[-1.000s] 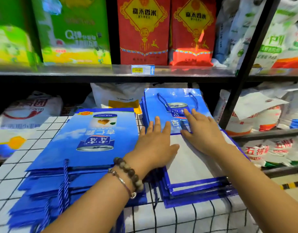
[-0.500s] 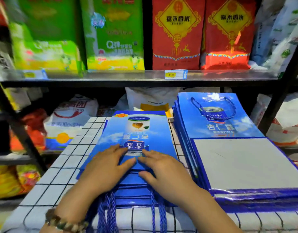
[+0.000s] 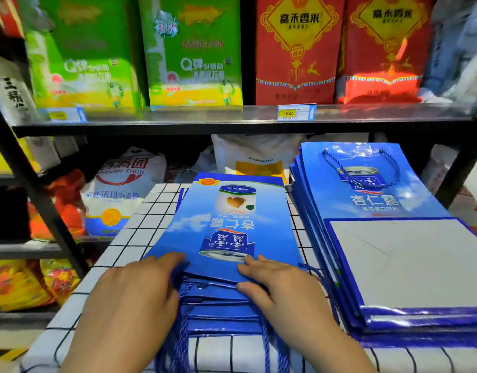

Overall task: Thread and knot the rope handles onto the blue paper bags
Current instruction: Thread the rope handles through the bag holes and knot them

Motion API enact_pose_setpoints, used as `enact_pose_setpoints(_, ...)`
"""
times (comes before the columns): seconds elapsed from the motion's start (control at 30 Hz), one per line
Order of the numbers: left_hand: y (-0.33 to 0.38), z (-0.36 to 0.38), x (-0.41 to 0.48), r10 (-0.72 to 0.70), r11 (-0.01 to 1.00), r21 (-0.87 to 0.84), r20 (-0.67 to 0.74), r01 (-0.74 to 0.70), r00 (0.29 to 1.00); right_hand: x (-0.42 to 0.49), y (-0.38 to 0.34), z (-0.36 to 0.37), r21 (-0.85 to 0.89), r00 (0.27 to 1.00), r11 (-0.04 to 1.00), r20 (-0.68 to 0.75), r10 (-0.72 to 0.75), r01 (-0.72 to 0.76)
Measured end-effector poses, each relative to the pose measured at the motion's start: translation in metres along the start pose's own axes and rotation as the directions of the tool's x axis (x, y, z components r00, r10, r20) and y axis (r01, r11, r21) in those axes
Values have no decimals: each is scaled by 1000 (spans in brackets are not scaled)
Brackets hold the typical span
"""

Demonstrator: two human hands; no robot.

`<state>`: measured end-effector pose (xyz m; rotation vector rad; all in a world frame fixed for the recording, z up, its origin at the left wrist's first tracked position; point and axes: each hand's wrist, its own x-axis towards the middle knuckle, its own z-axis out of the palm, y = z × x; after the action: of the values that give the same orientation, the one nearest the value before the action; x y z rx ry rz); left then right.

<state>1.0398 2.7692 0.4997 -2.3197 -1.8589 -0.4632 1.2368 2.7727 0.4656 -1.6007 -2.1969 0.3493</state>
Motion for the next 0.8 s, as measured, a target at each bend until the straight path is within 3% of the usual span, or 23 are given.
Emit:
enact_pose_setpoints(0.07,9,-5,0,-147,968,-208,-16,141,989,0,0,0,-14,1000,1000,-13,5,-5)
enact_pose_setpoints(0.1,11,-3,1,-169,869,-469,21,159,985,0,0,0,-18,1000,1000,-18,2,-2)
enact_pose_setpoints(0.17,21,-7,4,-191,450,-869,131,205,973,-1,-2,2,-44,1000,999,-28,1,-2)
enact_pose_setpoints(0.2,26,-9,4,-179,227,-951,172,211,969,-2,-4,4,-57,997,998,-68,-26,22)
enact_pose_setpoints(0.23,33,-10,6,-147,74,-973,206,219,967,-3,-7,7,-68,990,997,-126,-57,49)
enact_pose_setpoints(0.3,45,-13,8,-35,-84,-967,245,241,969,-5,-9,13,-19,984,998,-168,-59,57)
enact_pose_setpoints(0.37,52,-14,12,27,-128,-962,241,242,970,-8,-8,10,315,995,949,-102,-1,33)
enact_pose_setpoints(0.43,56,-16,20,5,-152,-959,240,238,971,-13,-4,-5,629,1000,777,9,9,-13)
enact_pose_setpoints(0.47,58,-16,24,-20,-150,-960,242,236,970,-17,-2,-14,693,996,717,94,7,-71)
enact_pose_setpoints(0.53,60,-17,30,-48,-126,-966,232,225,972,-23,6,-21,740,985,666,167,-44,-96)
enact_pose_setpoints(0.7,55,-14,41,-135,-36,-979,206,202,969,-24,7,-30,868,985,489,152,-86,-91)
enact_pose_setpoints(0.8,53,-12,46,-141,-14,-978,208,208,968,-20,-6,-48,821,984,567,147,-100,-65)
